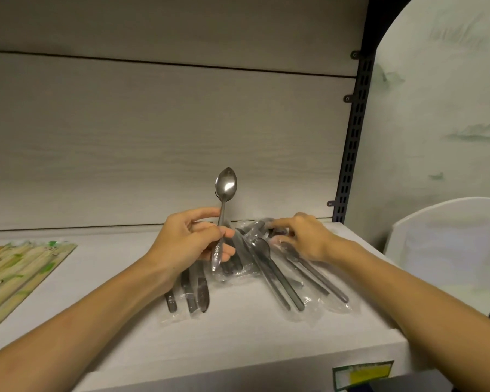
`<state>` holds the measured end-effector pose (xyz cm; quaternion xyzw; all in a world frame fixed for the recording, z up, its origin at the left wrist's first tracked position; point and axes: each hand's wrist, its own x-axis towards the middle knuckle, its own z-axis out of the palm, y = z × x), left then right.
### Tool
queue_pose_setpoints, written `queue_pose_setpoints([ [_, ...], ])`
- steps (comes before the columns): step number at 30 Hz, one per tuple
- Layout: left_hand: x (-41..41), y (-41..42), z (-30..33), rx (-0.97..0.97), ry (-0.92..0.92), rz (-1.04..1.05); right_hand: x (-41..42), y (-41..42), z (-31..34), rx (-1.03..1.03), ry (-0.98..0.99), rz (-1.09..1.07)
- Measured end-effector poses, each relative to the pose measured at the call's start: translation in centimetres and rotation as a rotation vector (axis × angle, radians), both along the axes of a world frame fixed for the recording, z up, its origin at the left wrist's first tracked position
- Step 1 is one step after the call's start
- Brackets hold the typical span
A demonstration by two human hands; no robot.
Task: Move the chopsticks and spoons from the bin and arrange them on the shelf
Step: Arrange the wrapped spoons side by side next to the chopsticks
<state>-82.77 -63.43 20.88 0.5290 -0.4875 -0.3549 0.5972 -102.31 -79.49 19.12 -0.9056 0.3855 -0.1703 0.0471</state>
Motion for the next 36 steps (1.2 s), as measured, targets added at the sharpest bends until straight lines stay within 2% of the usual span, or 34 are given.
queue_pose_setpoints([
  [5, 0.0, -0.1, -0.2, 0.017, -0.011, 0.002, -0.5, 0.6, 0.7, -0.149, 0.115, -0.056],
  [7, 0.0, 0.0, -0.3, 0.014, -0.010, 0.001, -1.0, 0.6, 1.0, -0.168, 0.170, -0.026],
  [9, 0.0, 0.2, -0.3, 0.013, -0.012, -0.003, -1.6, 0.5, 1.3, -0.134, 0.133, -0.016],
  [15, 0.0, 0.3, -0.3, -0.018, -0.016, 0.009, -2.7, -0.2, 2.0, -0.124, -0.221, 0.020],
  [18, 0.0, 0.2, -0.3, -0.050, -0.007, 0.034, -3.0, -0.1, 3.1, -0.266, -0.379, 0.000],
  [20, 0.1, 0.2, -0.3, -0.063, 0.007, 0.036, -3.1, 0.2, 4.0, -0.315, -0.570, 0.002],
  [22, 0.1, 0.1, -0.3, -0.067, 0.009, 0.037, -3.0, 0.8, 5.0, -0.210, -0.807, 0.007],
  [24, 0.1, 0.0, -0.3, -0.069, 0.005, 0.035, -2.6, 1.5, 5.9, -0.019, -0.982, 0.038],
  [26, 0.2, -0.1, -0.3, -0.073, 0.017, 0.032, -2.1, 2.4, 6.8, 0.148, -1.051, 0.093],
  [29, 0.3, -0.2, -0.3, -0.075, 0.021, 0.025, -1.0, 3.3, 7.6, 0.294, -1.086, 0.157],
  [32, 0.4, -0.3, -0.4, -0.085, 0.025, 0.023, 0.3, 3.4, 7.9, 0.334, -1.150, 0.182],
  [36, 0.6, -0.4, -0.4, -0.099, 0.039, 0.039, 1.0, 2.9, 8.3, 0.217, -1.386, 0.129],
])
